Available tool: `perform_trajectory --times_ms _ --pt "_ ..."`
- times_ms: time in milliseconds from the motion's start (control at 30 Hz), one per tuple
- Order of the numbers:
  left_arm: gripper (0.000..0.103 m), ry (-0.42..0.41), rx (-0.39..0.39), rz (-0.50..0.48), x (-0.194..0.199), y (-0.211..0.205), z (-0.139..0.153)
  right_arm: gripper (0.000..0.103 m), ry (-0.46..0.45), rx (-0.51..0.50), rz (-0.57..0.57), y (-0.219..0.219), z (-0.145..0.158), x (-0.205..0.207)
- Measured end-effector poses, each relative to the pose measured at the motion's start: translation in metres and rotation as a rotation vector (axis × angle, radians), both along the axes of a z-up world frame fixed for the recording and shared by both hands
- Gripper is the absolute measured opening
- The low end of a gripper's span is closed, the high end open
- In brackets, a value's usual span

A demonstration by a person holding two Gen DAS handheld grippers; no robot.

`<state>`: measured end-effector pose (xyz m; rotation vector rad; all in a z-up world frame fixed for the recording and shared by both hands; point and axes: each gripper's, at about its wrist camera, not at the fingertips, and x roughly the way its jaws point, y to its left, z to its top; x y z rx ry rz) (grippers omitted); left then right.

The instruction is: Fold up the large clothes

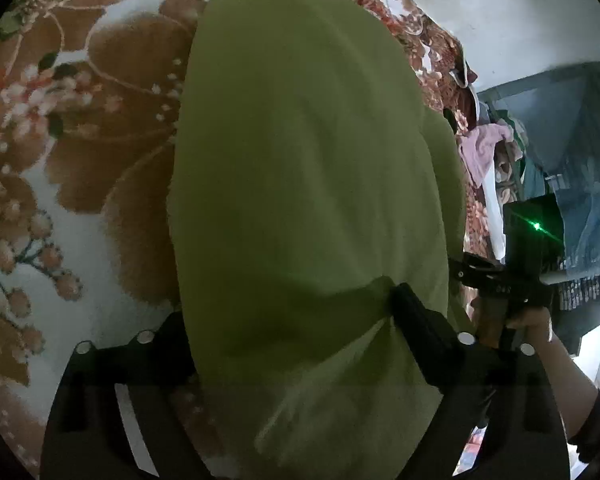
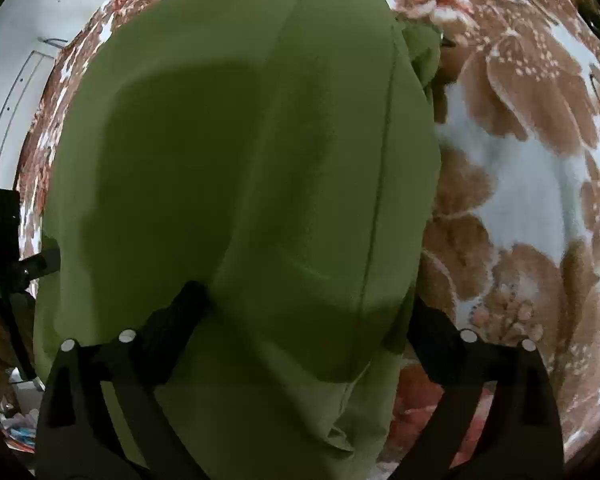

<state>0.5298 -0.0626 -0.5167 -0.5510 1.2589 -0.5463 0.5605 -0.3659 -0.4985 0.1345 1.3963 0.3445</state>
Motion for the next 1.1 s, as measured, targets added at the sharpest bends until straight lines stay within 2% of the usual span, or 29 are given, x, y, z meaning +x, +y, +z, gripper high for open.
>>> perform_trajectory --times_ms 100,267,367,533,600,667,700,800,833,867,933,1000,1100 --pt "0.091 0.0 0.018 -0.006 0.003 -0.005 -0.001 0.098 0.01 0.03 -0.012 -0.001 -0.006 0.005" --pt "0.09 -0.003 0.037 -0.032 0.007 -0.008 0.002 0.099 0.014 0.01 0.009 0.008 -0.006 0.01" --pt "0.085 -0.013 0.054 -0.049 0.008 -0.01 0.004 0.099 0.015 0.015 0.014 0.008 -0.007 0.012" --pt "0.074 -0.038 0.062 -0.06 0.004 -0.008 0.013 0.077 0.003 -0.004 0.051 0.008 0.006 0.005" --pt "0.074 -0.052 0.064 -0.062 0.002 -0.008 0.014 0.075 -0.013 -0.036 0.073 0.014 0.01 0.002" --pt "0.076 -0.042 0.059 -0.045 0.003 -0.004 0.005 0.076 -0.014 -0.025 0.067 0.014 0.004 0.003" --pt "0.077 -0.024 0.047 -0.032 0.004 -0.002 0.0 0.083 -0.009 -0.011 0.049 0.014 0.0 0.005" --pt "0.08 -0.007 0.026 -0.014 0.008 -0.002 -0.007 0.095 0.027 0.106 -0.012 0.004 -0.017 0.014" --pt "0.078 -0.003 0.037 -0.019 0.009 -0.004 -0.005 0.095 0.038 0.123 -0.015 0.003 -0.018 0.016" --pt "0.075 0.004 0.031 -0.019 0.009 -0.004 -0.002 0.093 0.054 0.11 -0.009 0.004 -0.017 0.018" --pt "0.065 -0.015 0.007 -0.031 0.008 -0.004 0.01 0.071 0.068 0.112 0.01 0.008 -0.008 0.018" --pt "0.062 -0.036 -0.005 -0.046 0.005 -0.001 0.014 0.06 0.064 0.125 0.031 0.01 -0.001 0.016" --pt "0.066 -0.01 0.007 -0.012 0.005 0.002 -0.004 0.06 0.066 0.134 0.012 0.012 -0.01 0.018"
